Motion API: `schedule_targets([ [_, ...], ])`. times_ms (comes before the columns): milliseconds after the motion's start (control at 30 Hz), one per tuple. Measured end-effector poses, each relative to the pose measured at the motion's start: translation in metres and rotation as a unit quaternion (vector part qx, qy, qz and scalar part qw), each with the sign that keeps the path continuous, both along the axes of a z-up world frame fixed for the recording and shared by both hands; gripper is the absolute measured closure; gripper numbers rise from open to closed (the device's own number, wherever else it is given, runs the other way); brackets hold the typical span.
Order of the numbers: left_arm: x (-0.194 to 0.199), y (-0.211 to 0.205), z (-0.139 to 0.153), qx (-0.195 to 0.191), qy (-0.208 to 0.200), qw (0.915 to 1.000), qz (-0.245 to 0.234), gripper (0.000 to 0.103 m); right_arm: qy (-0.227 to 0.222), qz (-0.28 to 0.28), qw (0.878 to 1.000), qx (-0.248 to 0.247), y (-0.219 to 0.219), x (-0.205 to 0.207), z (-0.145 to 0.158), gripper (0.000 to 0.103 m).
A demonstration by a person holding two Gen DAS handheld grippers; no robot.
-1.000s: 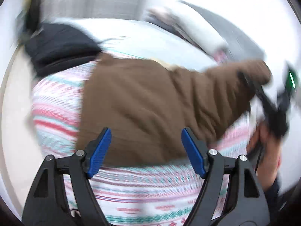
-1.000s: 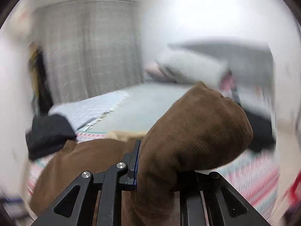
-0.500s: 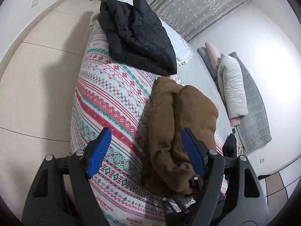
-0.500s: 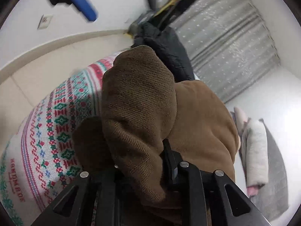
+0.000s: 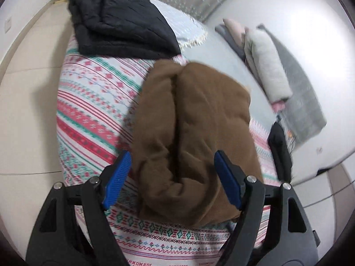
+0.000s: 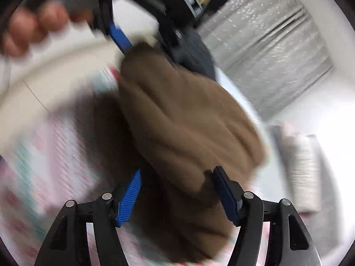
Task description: Fold large clothes
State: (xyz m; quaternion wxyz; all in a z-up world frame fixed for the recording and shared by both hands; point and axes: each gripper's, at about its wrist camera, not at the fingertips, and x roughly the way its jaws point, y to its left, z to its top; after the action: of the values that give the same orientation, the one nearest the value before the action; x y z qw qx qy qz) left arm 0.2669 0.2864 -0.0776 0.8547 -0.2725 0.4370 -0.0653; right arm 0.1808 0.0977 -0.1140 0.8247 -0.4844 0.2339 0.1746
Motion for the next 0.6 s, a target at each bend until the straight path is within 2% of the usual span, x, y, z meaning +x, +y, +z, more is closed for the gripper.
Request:
schedule_targets([
  [33,0.003,-0.006,-0.001,0.008,0.002,1.0,-0.004,0.026,-0.036,-0.018,0.998,-0.046,-0.006,0.004,-0.01,0.036],
  [67,0.007,-0.012,-0.002,0.02,0.002,0.9998,-0.007,0.026,-0.047,-0.025,0.996,-0.067,-0.012,0.008,-0.017,0.036],
  [100,0.01,-0.015,-0.002,0.032,0.001,0.9995,-0.005,0.026,-0.032,-0.032,0.997,-0.066,-0.02,0.014,-0.02,0.043],
  [133,0.013,-0.019,-0.003,0.048,0.001,0.9989,0.0,0.026,-0.01,-0.05,0.998,-0.042,-0.03,0.022,-0.019,0.049],
  [167,0.017,-0.023,-0.005,0.054,0.002,0.9986,0.002,0.026,-0.001,-0.069,0.997,-0.018,-0.037,0.028,-0.014,0.061],
  [267,0.021,-0.035,-0.011,0.026,0.004,0.9996,-0.007,0.026,0.005,-0.118,0.993,0.028,-0.058,0.034,0.003,0.07],
  [300,0.021,-0.044,-0.011,0.023,-0.002,0.9996,-0.014,0.027,0.011,-0.137,0.989,0.048,-0.07,0.036,0.006,0.071],
  [367,0.021,-0.063,-0.007,0.048,-0.018,0.998,-0.036,0.034,0.02,-0.158,0.986,0.051,-0.081,0.039,0.0,0.072],
  [433,0.024,-0.073,-0.01,0.085,-0.008,0.9957,-0.035,0.039,0.012,-0.159,0.987,0.025,-0.082,0.037,-0.016,0.072],
  [467,0.026,-0.071,-0.015,0.091,0.005,0.9954,-0.028,0.04,-0.002,-0.147,0.989,0.002,-0.08,0.032,-0.023,0.072],
  [533,0.03,-0.058,-0.027,0.069,0.026,0.9971,-0.018,0.041,-0.024,-0.128,0.991,-0.033,-0.073,0.025,-0.032,0.072],
  [600,0.031,-0.051,-0.031,0.052,0.03,0.9978,-0.029,0.04,-0.022,-0.121,0.992,-0.033,-0.071,0.025,-0.033,0.071],
])
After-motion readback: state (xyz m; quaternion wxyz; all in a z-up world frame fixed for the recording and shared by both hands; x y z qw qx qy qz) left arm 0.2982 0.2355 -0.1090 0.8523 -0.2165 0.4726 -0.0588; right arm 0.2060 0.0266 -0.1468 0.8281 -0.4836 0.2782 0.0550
